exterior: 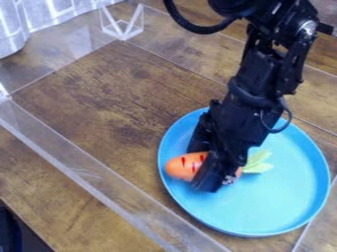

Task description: Remove the carrot from inside the blue tray and put it on the table

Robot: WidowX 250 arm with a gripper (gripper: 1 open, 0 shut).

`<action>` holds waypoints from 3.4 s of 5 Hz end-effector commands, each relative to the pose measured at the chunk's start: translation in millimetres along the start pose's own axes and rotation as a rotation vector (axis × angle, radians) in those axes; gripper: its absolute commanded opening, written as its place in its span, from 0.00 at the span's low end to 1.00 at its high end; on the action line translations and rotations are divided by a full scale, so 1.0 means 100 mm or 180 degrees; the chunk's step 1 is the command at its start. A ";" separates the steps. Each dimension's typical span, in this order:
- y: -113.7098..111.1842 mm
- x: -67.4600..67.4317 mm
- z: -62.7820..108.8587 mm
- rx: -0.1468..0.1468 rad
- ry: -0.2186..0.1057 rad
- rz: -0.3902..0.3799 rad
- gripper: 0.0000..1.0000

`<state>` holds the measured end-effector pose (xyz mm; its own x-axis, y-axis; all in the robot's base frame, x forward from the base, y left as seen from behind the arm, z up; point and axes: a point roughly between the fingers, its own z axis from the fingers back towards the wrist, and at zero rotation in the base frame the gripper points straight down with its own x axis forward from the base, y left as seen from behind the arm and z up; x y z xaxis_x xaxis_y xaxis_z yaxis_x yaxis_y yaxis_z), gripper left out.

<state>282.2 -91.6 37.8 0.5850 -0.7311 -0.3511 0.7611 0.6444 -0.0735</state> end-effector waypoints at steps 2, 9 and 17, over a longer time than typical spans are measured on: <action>0.14 -0.09 0.27 0.0116 -0.0208 0.0099 0.00; 0.31 -0.35 0.39 0.0107 -0.0026 0.0179 0.00; 0.65 -0.54 0.06 -0.0007 0.0155 0.0319 1.00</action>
<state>292.4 -15.5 42.2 0.6076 -0.6557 -0.4482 0.7043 0.7057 -0.0776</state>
